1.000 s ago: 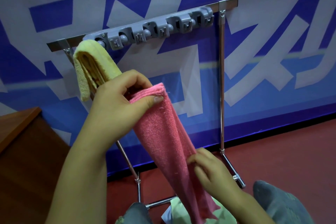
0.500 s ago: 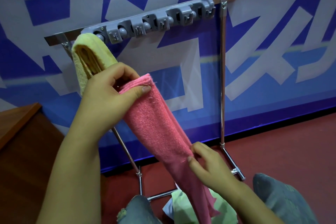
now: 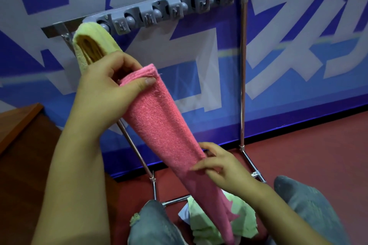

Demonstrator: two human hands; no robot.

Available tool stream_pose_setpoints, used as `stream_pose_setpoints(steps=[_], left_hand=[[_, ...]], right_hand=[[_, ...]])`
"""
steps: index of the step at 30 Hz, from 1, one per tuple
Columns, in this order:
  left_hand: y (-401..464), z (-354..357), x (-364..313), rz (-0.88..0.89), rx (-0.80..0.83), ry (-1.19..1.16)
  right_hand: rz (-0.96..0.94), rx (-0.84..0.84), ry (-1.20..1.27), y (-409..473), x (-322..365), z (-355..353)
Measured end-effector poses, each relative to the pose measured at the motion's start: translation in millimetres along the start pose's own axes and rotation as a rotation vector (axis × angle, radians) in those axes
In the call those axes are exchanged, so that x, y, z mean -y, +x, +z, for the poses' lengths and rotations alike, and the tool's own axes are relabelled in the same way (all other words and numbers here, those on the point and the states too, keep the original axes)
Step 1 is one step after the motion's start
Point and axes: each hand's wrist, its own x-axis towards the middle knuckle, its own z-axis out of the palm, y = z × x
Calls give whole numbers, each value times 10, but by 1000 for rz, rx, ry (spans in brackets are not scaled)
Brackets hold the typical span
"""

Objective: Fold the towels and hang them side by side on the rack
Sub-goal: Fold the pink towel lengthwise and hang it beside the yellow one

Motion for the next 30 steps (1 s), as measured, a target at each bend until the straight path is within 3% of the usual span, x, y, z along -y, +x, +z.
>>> stream_pose_setpoints(steps=[4,8,14,17,20,22,24,27,30], left_hand=[[6,-11,3,13,-8,12],[15,-12,-51,42,-23,37],[389,270,182,83,-219,256],[545,513,470,20,-153,370],[459,762,762,-89,-5,342],[291,892,906,-201,130,288],[49,945,936,-364,162,99],[-415,918,813,-527,39,-303],[-833,875,634,-572,-26,-557]], right_hand=[[29,135,2,-3,11,7],[110,159,80,3,52,34],[266,201,496,207,218,-110],[258,214,613,308,348,-212],[235,138,755,379,484,-302],[244,88,862,436,540,-368],[248,53,936,486,580,-427],[242,6,993,521,630,-443],[246,-62,1015,505,647,-413]])
